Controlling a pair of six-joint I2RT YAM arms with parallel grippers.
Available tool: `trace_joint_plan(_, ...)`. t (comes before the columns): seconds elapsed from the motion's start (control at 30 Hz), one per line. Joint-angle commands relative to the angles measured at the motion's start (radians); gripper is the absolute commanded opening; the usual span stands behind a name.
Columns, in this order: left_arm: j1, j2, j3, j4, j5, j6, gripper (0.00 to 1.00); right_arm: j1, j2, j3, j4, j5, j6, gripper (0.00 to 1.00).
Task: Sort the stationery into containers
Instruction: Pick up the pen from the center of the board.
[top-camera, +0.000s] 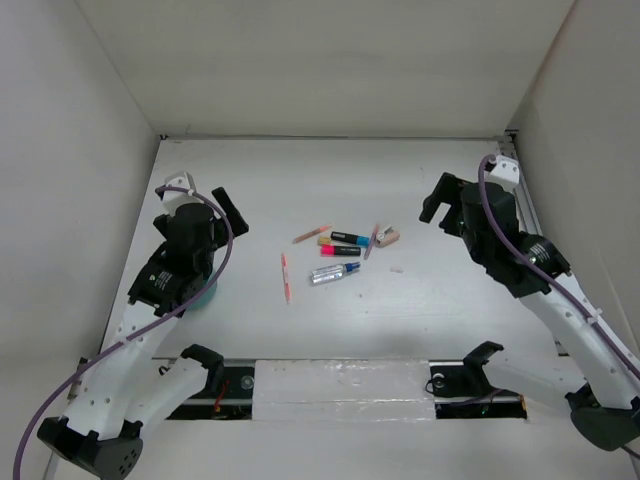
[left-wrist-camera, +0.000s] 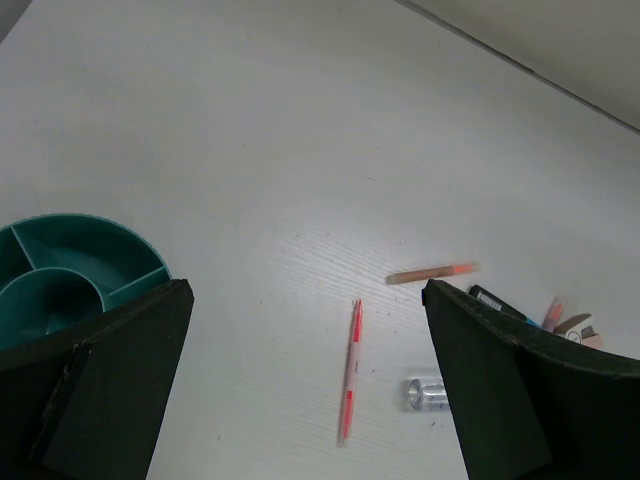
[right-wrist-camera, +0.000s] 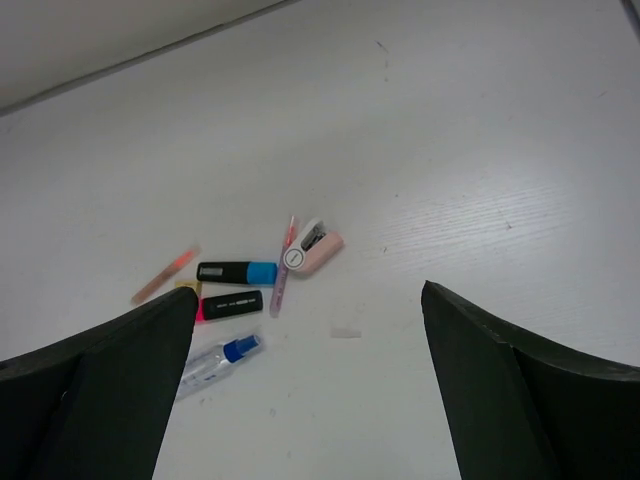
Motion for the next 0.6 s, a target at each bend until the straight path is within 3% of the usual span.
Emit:
trace_joint_plan(0.0, -0.002, -0.014, 0.006, 0.021, -0.008, -0.001, 1.0, -0.005, -0.039, -0.007, 0.056, -0.011, -0.017, 1.0)
trace_joint_plan(0.23, -0.002, -0.04, 0.006, 0.03, 0.071, -0.01, 1.0, -0.014, -0.172, -0.129, 0.215, -0.12, -0.017, 0.98)
trace_joint_plan(0.47, -0.002, -0.083, -0.014, 0.08, 0.162, -0.001, 1.0, -0.023, -0.07, -0.08, 0.127, -0.101, 0.012, 1.0)
trace_joint_plan(0.57, -0.002, -0.006, -0.023, 0.08, 0.229, 0.012, 1.0, 0.019, -0.051, -0.103, 0.127, -0.114, 0.012, 1.0)
